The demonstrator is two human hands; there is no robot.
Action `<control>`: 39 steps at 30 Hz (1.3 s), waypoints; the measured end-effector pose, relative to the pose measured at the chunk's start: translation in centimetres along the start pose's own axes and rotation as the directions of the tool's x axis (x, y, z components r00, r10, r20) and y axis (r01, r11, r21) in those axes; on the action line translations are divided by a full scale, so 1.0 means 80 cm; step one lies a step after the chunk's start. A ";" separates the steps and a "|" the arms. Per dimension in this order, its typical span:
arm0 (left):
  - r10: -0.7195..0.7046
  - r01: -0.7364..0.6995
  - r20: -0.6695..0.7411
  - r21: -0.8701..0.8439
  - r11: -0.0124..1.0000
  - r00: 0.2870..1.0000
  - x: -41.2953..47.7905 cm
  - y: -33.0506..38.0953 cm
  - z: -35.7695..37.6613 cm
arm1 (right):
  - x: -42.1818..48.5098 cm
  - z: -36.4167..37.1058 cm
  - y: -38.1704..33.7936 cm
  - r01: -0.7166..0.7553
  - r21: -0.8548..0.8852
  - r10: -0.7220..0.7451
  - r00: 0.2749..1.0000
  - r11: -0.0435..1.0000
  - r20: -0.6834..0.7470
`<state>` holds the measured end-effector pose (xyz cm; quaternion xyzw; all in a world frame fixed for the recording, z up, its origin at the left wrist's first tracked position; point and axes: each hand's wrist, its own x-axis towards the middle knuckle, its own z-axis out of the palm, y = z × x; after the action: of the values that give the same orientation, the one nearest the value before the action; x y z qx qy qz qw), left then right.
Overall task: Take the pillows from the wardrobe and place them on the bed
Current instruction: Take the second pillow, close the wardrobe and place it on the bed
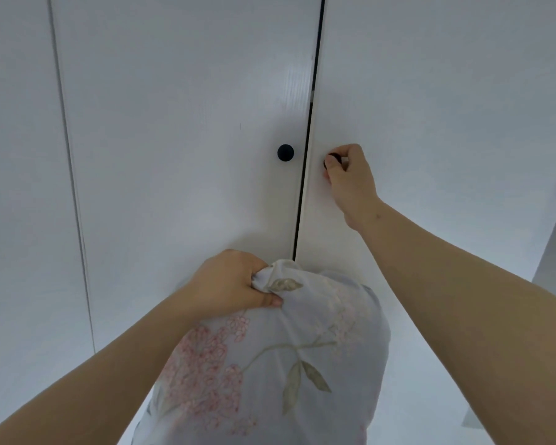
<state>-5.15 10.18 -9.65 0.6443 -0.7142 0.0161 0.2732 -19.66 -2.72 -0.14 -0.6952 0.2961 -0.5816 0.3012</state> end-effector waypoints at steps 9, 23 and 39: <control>0.032 -0.032 -0.003 0.092 0.995 0.999 0.019 -0.017 0.009 | 0.028 0.013 0.012 -0.085 -0.020 0.086 0.996 0.996 0.028; 0.039 -0.038 -0.016 0.054 0.998 0.999 0.016 -0.017 0.010 | 0.027 0.018 0.024 -0.103 0.068 0.101 0.994 0.992 0.033; -0.040 0.053 0.051 -0.280 0.959 0.998 -0.059 -0.036 0.046 | -0.199 -0.012 0.100 0.021 -0.507 0.321 0.751 0.862 0.577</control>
<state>-3.74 12.59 -15.69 0.6157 -0.6998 -0.1065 0.3462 -23.49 4.19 -16.17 -0.8770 0.3666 -0.1871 0.2480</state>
